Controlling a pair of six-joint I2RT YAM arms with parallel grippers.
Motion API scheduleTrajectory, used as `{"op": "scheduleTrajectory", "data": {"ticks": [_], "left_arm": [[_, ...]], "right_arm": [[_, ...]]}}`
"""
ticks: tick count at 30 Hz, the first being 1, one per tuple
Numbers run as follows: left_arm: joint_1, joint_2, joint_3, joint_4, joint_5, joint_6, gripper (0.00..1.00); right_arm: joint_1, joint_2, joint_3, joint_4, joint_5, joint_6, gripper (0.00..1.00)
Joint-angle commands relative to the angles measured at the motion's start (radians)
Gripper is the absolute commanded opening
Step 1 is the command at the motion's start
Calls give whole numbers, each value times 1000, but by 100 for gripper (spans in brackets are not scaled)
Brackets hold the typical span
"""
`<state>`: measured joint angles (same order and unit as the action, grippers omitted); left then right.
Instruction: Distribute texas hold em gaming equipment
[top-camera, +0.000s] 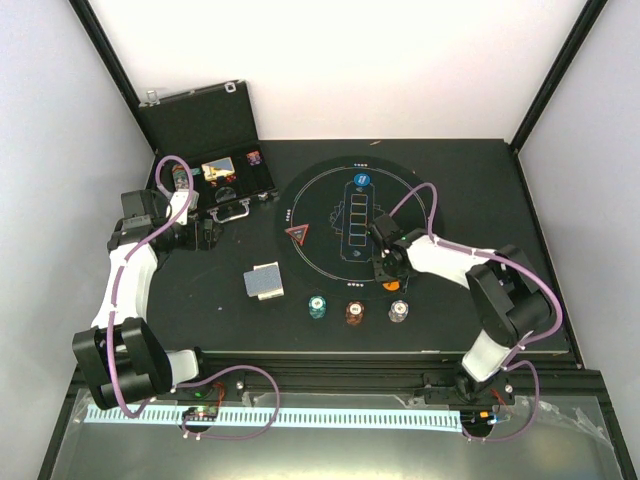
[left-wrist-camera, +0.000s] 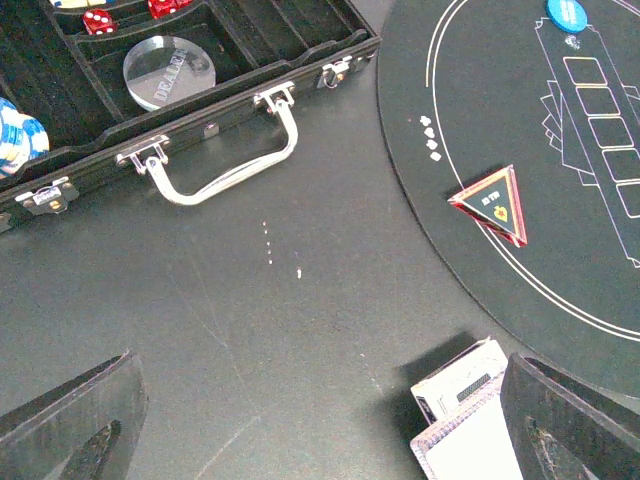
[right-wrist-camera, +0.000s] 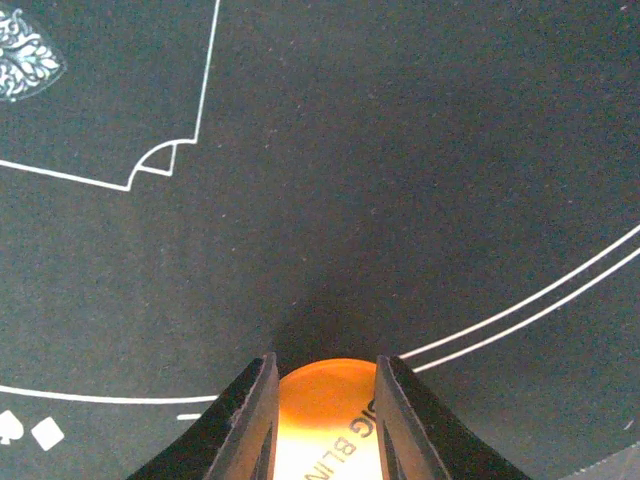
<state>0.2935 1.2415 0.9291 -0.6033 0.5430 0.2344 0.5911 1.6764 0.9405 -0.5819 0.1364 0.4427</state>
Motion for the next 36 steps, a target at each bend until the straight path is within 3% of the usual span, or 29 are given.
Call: {"op": "scheduleTrajectory", "data": {"ticks": [1,8,12,18,36], "left_arm": [[10,-20,47,-24,14,20,99],[11,-19,52,-19,15,17,99],[12,-17,53,-16,20,13,99],[12,-16,53,-19,18,13,99],[16,-16,48,-24,12,19,99]], "right_arm": [[-11,7,19,-32,49,-19,29],[18,-125,-24,-92,51,-3,54],[25,-171,-120,-66,4,26,60],[30,-167,-180,-16,-55,33,61],[32,-75,-58,-56,16,8,51]]}}
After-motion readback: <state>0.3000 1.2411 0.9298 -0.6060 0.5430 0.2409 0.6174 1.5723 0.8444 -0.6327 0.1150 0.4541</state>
